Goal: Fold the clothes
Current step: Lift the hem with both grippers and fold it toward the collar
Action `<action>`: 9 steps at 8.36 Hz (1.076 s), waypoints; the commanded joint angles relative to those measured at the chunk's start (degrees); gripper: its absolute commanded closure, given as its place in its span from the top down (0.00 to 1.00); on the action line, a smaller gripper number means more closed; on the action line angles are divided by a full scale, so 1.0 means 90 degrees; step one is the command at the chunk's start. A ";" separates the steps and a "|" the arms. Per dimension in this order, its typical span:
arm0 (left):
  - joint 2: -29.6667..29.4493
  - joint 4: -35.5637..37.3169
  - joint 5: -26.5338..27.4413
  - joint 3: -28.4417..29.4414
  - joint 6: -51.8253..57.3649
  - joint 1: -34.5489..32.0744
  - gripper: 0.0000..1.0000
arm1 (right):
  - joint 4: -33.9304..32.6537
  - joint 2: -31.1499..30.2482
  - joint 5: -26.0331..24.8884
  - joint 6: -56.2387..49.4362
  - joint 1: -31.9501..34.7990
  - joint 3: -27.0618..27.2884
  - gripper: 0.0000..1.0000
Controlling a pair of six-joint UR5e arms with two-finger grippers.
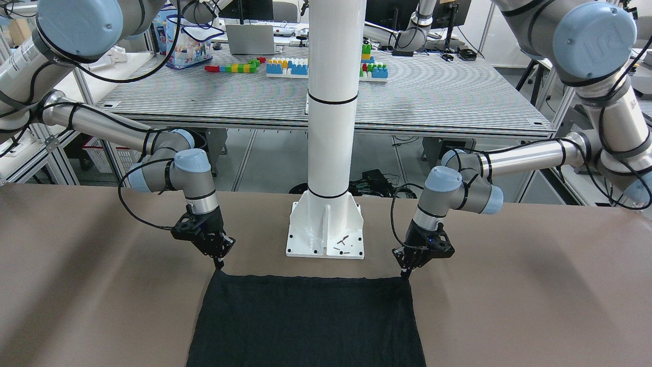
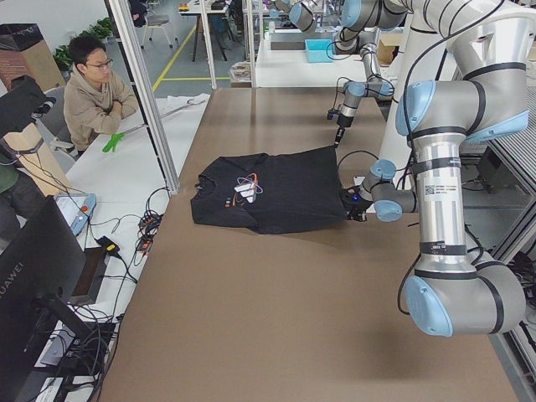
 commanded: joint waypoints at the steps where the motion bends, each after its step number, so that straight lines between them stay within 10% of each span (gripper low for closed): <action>1: 0.0110 0.0003 -0.0145 -0.0351 -0.0001 -0.0044 0.00 | -0.0661 0.0031 0.0270 0.0127 0.0023 0.0593 0.00; 5: -0.1362 0.0305 -0.1691 0.0748 0.1305 -0.2176 0.00 | -0.2606 0.1880 0.1904 -0.1645 0.1899 0.0176 0.00; 7: -0.2406 0.0831 -0.2243 0.1822 0.2396 -0.3360 0.00 | -0.2975 0.2656 0.3301 -0.3352 0.3745 -0.0671 0.00; 9: -0.2839 0.0912 -0.2797 0.2411 0.2801 -0.4288 0.00 | -0.2985 0.3212 0.3532 -0.4399 0.4726 -0.1637 0.00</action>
